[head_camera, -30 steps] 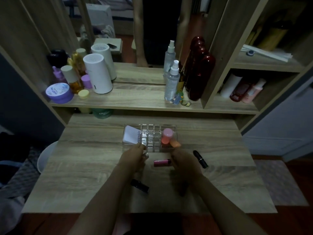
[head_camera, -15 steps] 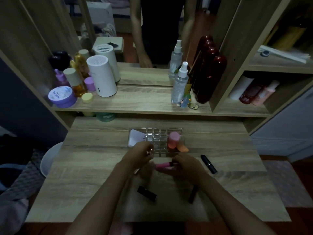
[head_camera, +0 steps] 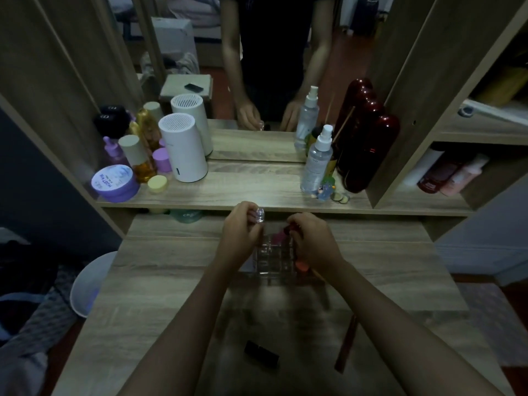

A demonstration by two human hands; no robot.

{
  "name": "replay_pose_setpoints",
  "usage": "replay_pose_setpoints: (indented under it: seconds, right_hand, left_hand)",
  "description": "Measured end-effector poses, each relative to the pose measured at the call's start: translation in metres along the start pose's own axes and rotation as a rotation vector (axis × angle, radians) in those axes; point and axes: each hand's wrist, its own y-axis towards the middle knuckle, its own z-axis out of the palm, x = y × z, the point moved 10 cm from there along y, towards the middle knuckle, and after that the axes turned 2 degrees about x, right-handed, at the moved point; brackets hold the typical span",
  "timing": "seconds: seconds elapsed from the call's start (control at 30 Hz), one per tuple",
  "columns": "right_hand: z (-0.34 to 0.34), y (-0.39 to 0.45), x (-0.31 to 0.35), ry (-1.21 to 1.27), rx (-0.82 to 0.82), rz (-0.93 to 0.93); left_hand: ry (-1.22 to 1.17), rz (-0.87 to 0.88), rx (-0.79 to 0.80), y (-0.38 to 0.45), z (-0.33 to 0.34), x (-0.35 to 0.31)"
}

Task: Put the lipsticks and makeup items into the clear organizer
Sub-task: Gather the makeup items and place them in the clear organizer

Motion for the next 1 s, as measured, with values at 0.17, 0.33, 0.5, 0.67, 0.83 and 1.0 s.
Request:
replay_pose_setpoints:
  seconds: [0.17,0.33,0.5,0.67,0.83,1.0]
  right_hand:
    - [0.015,0.012,0.008,-0.090,0.089,-0.018]
    - [0.029,0.017,0.011,-0.154,0.171,-0.036]
    - [0.039,0.021,0.011,-0.213,0.217,-0.049]
    - [0.045,0.024,0.010,-0.237,0.254,-0.048]
    - [0.050,0.022,0.012,-0.222,0.269,-0.067]
    - [0.051,0.019,0.011,-0.195,0.274,-0.056]
  left_hand:
    - [0.015,0.045,0.019,0.001,0.009,0.001]
    - [0.020,0.085,0.066,0.000,0.017,0.000]
    - [0.035,0.045,0.072,-0.001,0.022,0.009]
    - [0.030,0.001,0.078,-0.002,0.025,0.018]
    - [0.046,-0.093,0.102,-0.004,0.029,0.031]
    - [0.068,-0.082,0.087,-0.003,0.028,0.029]
